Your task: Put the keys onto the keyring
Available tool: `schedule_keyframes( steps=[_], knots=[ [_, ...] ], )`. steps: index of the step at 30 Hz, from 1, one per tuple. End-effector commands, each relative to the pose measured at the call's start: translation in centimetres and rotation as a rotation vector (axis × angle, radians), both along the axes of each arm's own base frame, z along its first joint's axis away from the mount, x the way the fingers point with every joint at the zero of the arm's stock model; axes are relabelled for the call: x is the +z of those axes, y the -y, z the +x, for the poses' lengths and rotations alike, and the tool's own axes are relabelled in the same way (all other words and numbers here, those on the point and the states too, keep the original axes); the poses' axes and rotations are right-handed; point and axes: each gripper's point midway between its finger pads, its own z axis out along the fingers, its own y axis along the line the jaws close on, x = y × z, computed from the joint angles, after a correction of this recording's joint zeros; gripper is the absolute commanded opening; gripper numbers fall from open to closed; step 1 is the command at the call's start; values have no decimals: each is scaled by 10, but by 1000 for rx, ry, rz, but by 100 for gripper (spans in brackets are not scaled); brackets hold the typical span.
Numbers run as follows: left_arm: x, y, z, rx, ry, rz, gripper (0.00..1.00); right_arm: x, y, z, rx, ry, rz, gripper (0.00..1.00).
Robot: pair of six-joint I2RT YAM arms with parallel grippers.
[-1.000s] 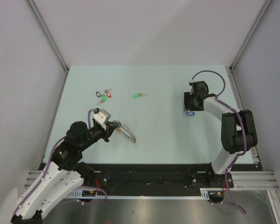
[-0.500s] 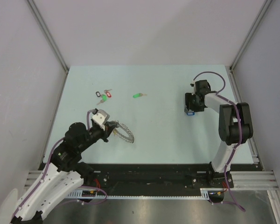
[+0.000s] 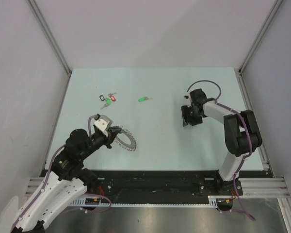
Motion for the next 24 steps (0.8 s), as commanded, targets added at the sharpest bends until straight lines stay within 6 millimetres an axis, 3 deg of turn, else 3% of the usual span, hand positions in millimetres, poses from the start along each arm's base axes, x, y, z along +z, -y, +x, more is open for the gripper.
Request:
schedule_keyframes(
  steps=[1,9,14,20,24],
  knots=[
    [15,0,3,3,58,-26,0,7,-20,-39,84,-56,-72,54],
    [15,0,2,-1,56,-27,0,34,19,-9,40,114,-312,41],
    [14,1,2,-4,54,-26,0,38,34,9,87,145,-439,39],
    [13,2,3,-7,49,-22,0,43,41,32,144,193,-533,34],
    [13,2,3,-7,49,-22,1,39,23,46,147,197,-437,33]
  ],
)
